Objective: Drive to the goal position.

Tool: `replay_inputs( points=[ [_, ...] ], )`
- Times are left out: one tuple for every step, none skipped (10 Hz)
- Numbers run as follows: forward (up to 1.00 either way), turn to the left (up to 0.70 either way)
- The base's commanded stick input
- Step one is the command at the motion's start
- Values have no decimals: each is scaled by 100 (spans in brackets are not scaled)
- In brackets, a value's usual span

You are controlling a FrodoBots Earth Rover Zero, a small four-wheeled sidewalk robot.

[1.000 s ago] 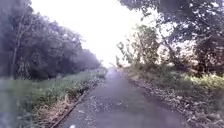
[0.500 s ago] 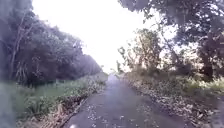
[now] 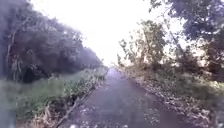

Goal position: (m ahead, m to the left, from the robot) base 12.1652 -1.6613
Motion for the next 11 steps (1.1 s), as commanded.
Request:
replay_inputs(
  points=[
    [70, 1],
    [70, 0],
    [70, 0],
    [70, 0],
    [70, 0],
    [70, 0],
    [70, 0],
    [70, 0],
    [70, 0],
    [70, 0],
    [70, 0]
  ],
)
